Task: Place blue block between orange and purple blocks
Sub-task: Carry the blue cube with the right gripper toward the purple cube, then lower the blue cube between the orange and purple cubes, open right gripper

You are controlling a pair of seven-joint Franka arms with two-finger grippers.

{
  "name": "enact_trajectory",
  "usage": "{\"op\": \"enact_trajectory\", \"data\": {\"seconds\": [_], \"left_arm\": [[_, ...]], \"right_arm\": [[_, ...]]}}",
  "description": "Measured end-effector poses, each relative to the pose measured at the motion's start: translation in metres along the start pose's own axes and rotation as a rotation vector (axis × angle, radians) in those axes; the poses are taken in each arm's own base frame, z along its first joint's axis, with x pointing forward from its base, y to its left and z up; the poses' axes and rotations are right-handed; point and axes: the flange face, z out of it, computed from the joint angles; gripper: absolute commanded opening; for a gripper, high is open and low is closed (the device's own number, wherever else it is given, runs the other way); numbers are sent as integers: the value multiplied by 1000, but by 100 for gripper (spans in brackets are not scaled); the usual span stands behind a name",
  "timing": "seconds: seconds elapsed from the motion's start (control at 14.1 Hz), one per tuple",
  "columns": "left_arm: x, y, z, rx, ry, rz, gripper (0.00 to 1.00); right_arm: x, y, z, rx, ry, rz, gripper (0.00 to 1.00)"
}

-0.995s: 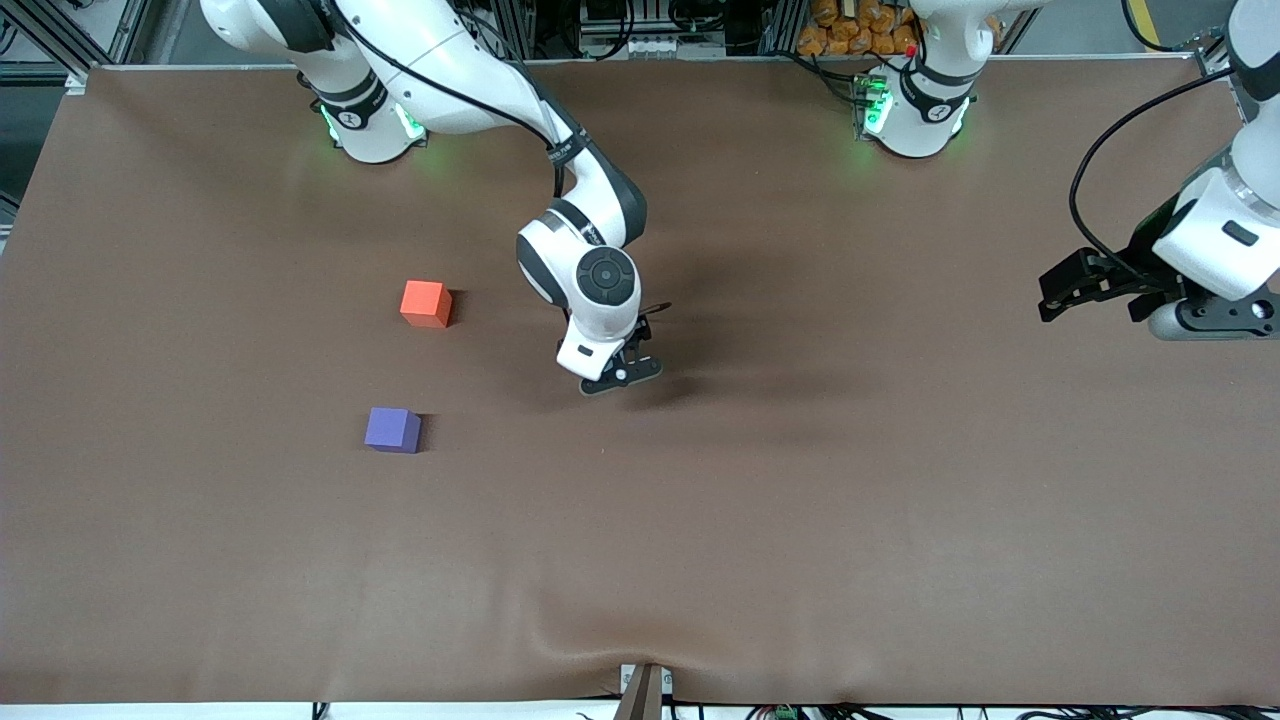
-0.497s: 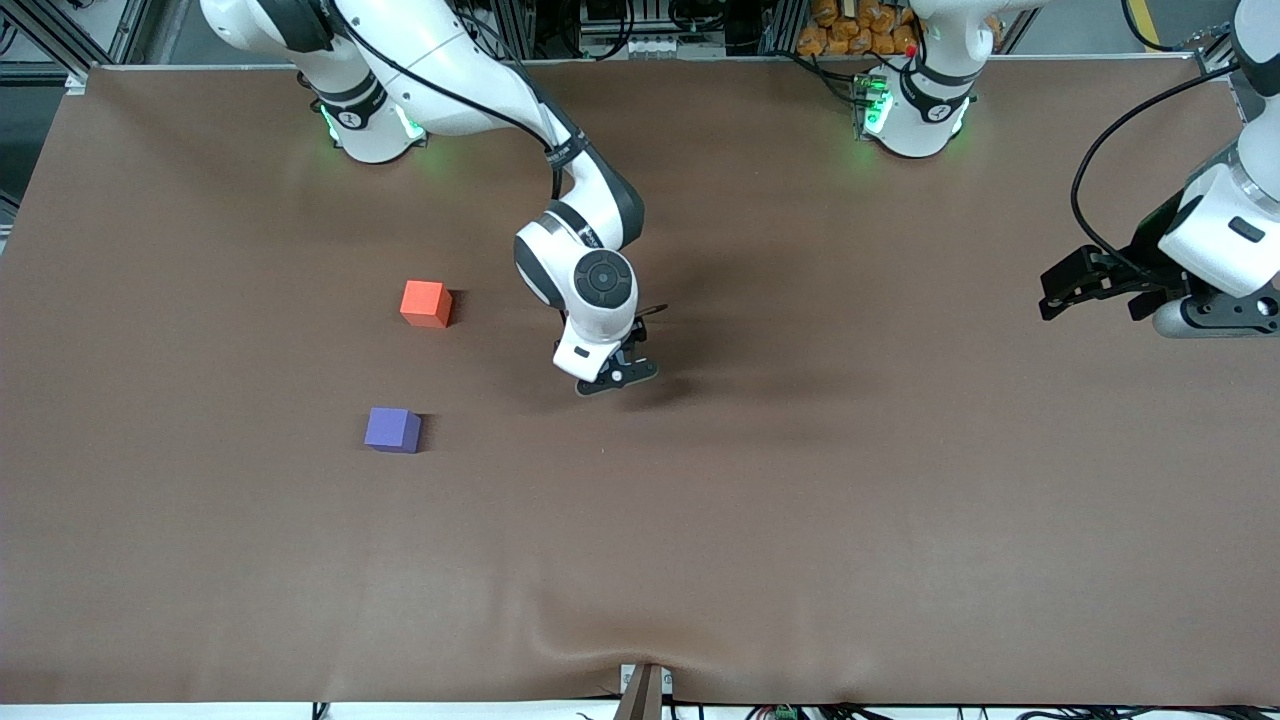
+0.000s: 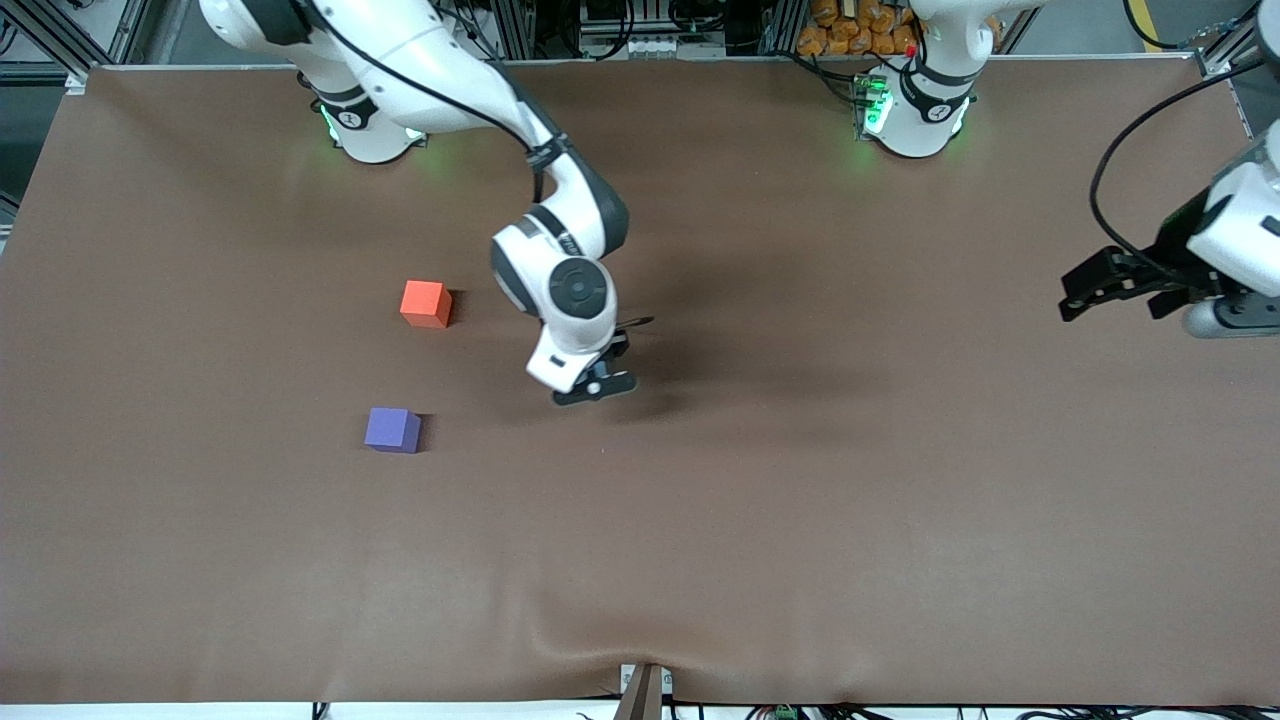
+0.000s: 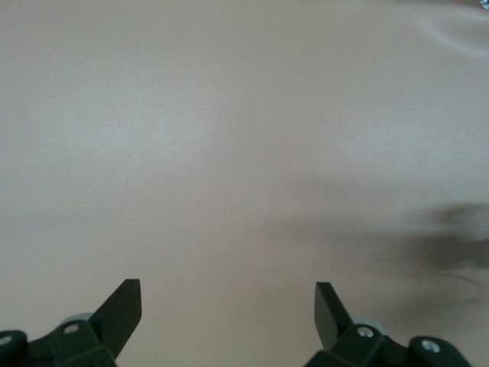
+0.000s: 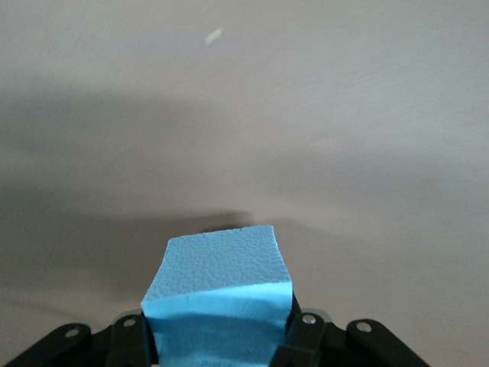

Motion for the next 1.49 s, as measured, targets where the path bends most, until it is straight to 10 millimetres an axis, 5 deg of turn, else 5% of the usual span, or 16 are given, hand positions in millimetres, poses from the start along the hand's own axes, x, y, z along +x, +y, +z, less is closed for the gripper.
{"op": "enact_trajectory", "data": {"seconds": [0.28, 0.57, 0.85, 1.14, 1.49], "left_arm": [[1, -5, 0, 1, 1, -8, 100], [0, -4, 0, 0, 0, -7, 100], [0, -3, 0, 1, -6, -6, 100], [-1, -3, 1, 2, -9, -5, 100], [-1, -4, 1, 2, -9, -6, 100]], "right_arm": [[22, 100, -68, 25, -9, 143, 29], [4, 185, -92, 43, -29, 252, 29], [-31, 235, -79, 49, -64, 315, 29], [-45, 278, -38, 67, -29, 308, 29], [-58, 279, 6, 63, -44, 303, 30]]}}
